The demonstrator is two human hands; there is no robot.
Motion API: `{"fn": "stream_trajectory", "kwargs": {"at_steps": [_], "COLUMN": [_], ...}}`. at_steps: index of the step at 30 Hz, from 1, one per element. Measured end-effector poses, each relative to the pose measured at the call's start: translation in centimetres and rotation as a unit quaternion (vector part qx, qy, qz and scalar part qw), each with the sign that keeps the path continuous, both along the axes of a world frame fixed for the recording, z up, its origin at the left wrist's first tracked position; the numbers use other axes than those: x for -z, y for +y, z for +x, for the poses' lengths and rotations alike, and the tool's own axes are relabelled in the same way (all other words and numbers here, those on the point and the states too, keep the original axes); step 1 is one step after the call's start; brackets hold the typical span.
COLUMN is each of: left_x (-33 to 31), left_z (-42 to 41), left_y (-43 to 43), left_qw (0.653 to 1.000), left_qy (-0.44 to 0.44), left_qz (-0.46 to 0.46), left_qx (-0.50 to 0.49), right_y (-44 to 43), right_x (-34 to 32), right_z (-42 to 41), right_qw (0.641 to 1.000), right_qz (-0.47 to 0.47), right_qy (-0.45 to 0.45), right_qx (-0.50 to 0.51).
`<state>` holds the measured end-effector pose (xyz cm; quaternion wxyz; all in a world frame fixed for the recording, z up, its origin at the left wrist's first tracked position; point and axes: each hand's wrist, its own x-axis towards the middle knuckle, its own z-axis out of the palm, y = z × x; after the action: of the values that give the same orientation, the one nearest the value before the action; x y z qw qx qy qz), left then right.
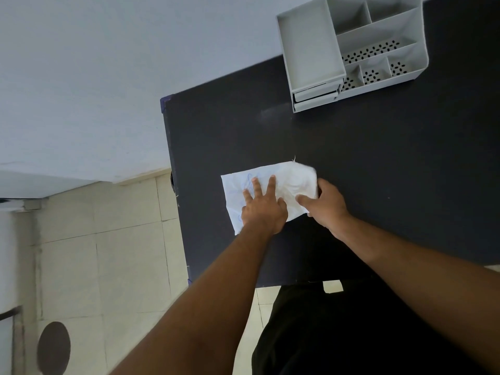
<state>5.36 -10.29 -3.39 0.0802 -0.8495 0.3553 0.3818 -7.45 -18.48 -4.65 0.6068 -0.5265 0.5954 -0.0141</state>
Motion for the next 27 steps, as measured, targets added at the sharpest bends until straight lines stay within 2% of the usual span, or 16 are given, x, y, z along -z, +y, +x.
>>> {"fn": "stream_trajectory", "kwargs": {"at_steps": [4, 9, 11, 14, 18, 21, 25, 27], "left_x": [-0.1, -1.0, -0.9, 0.2, 0.9, 0.5, -0.6, -1.0], "left_z": [0.4, 1.0, 1.5, 1.8, 1.7, 1.6, 2.6, 3.5], "left_y": [-0.1, 0.4, 1.1, 2.5, 2.4, 1.6, 1.0, 0.9], "left_qw": [0.997, 0.992, 0.994, 0.997, 0.998, 0.999, 0.995, 0.994], "left_qy": [0.064, 0.115, 0.112, 0.057, 0.007, 0.021, 0.1, 0.1], "left_qz": [-0.003, -0.011, -0.013, -0.01, -0.038, -0.021, 0.002, -0.005], "left_qx": [-0.039, -0.046, -0.018, 0.049, 0.048, 0.041, 0.02, 0.032], "right_y": [-0.3, -0.7, -0.7, -0.7, -0.9, -1.1, -1.2, -1.2], "right_x": [-0.4, -0.1, -0.2, -0.1, 0.0, 0.0, 0.2, 0.1], "right_z": [-0.5, -0.8, -0.7, -0.5, -0.5, -0.5, -0.5, -0.4], "right_qw": [0.999, 0.999, 0.998, 0.996, 0.996, 0.996, 0.997, 0.996], "right_qz": [0.044, 0.048, 0.054, 0.061, 0.073, 0.076, 0.077, 0.082], "right_qy": [-0.023, -0.011, -0.025, -0.034, -0.041, -0.036, -0.029, -0.029], "right_qx": [-0.021, 0.008, 0.026, 0.052, 0.04, 0.02, 0.009, 0.004]}}
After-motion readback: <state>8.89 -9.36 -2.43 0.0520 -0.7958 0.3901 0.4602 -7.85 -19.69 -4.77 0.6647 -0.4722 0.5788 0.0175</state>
